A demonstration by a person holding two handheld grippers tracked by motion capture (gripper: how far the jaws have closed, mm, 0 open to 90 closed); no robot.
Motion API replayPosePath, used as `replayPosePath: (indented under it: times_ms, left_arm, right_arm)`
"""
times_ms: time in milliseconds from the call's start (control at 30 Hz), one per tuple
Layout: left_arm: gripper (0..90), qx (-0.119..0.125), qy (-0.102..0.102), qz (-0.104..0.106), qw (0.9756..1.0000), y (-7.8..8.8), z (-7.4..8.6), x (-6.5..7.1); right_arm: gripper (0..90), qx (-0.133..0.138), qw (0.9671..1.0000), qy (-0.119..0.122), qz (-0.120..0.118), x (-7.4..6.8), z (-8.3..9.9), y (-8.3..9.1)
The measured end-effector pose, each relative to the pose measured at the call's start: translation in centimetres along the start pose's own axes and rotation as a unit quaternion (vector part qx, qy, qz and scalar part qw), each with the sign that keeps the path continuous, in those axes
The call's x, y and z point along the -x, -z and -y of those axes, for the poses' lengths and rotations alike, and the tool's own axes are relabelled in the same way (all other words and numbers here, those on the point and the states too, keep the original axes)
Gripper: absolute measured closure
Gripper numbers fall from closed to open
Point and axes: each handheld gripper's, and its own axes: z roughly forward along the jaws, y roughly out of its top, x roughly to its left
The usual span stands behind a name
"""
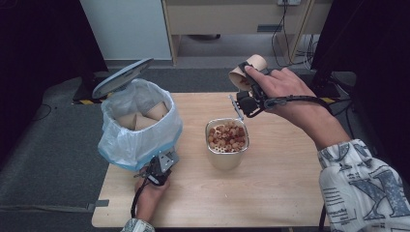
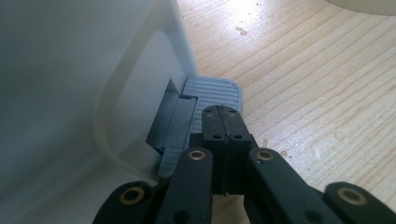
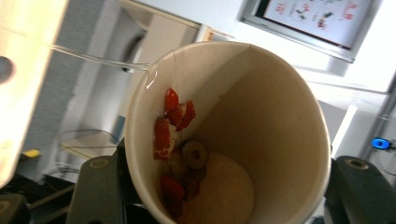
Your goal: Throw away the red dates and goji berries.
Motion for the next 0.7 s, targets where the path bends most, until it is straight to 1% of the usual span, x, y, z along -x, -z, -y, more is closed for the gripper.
replayPosePath:
  times_ms: [33,67,100,133,167,200,233,267,300,333,367,400,433,467,533,567,600,633,700]
  left_arm:
    - [89.1,0.000,0.000,0.000,1.0000,0.0,0.0,0.0]
    - [89.2,0.001,0.001,0.001,1.0000,0.0,0.0,0.0]
    - [89.1,0.001,0.001,0.001,1.0000,0.0,0.0,0.0]
    - [89.1,0.001,0.001,0.001,1.0000,0.0,0.0,0.0]
    - [89.2,0.001,0.001,0.001,1.0000,0.0,0.0,0.0]
    - [89.1,0.000,0.001,0.001,1.0000,0.0,0.0,0.0]
    - [89.1,0.001,0.001,0.001,1.0000,0.0,0.0,0.0]
    - [89.1,0.001,0.002,0.001,1.0000,0.0,0.0,0.0]
    - [89.1,0.001,0.001,0.001,1.0000,0.0,0.0,0.0]
    - [89.1,0.001,0.001,0.001,1.0000,0.0,0.0,0.0]
    - [89.2,0.001,0.002,0.001,1.0000,0.0,0.0,0.0]
    - [89.2,0.001,0.002,0.001,1.0000,0.0,0.0,0.0]
    - [89.2,0.000,0.001,0.001,1.0000,0.0,0.0,0.0]
    - [89.1,0.000,0.001,0.001,1.0000,0.0,0.0,0.0]
    - [89.1,0.001,0.002,0.001,1.0000,0.0,0.0,0.0]
    - [89.1,0.000,0.001,0.001,1.0000,0.0,0.0,0.0]
    - [89.1,0.000,0.000,0.000,1.0000,0.0,0.0,0.0]
    - [89.1,0.000,0.001,0.000,1.0000,0.0,0.0,0.0]
    - [89.1,0.001,0.002,0.001,1.0000,0.0,0.0,0.0]
  right_arm:
    - [38.5,-0.003,1.0000,0.005,0.001,-0.2,-0.3,-0.1]
    - [38.6,0.001,0.9996,0.028,-0.010,-0.9,-0.8,-0.3]
    - [38.6,0.001,0.9996,0.028,-0.010,-0.9,-0.8,-0.3]
    - [38.6,0.000,0.9976,0.065,-0.025,-1.9,-1.4,-0.6]
    - [38.6,0.001,0.9947,0.097,-0.036,-2.8,-1.8,-0.8]
    - [38.6,0.001,0.9943,0.099,-0.041,-3.1,-1.9,-0.9]
    - [38.6,0.001,0.9943,0.099,-0.041,-3.1,-1.9,-0.9]
    - [39.0,-0.004,0.9970,0.073,-0.025,-2.1,-1.5,-0.8]
    - [39.0,-0.004,0.9970,0.073,-0.025,-2.1,-1.5,-0.8]
    - [39.2,-0.008,0.9979,0.063,-0.015,-1.7,-1.3,-0.7]
    - [39.3,-0.007,0.9973,0.072,-0.014,-1.8,-1.5,-0.6]
    - [39.3,-0.004,0.9931,0.113,-0.033,-3.1,-2.1,-0.8]
    - [39.3,-0.004,0.9931,0.113,-0.033,-3.1,-2.1,-0.8]
    - [39.3,-0.006,0.9873,0.153,-0.044,-4.0,-2.4,-0.9]
    - [39.3,-0.009,0.9876,0.151,-0.041,-3.9,-2.3,-0.9]
    - [39.3,-0.010,0.9912,0.129,-0.028,-3.3,-2.0,-0.9]
    - [39.3,-0.012,0.9927,0.117,-0.023,-3.0,-1.9,-0.9]
    - [39.3,-0.014,0.9929,0.116,-0.018,-2.8,-1.8,-0.9]
    - [39.3,-0.014,0.9895,0.142,-0.026,-3.4,-2.0,-0.9]
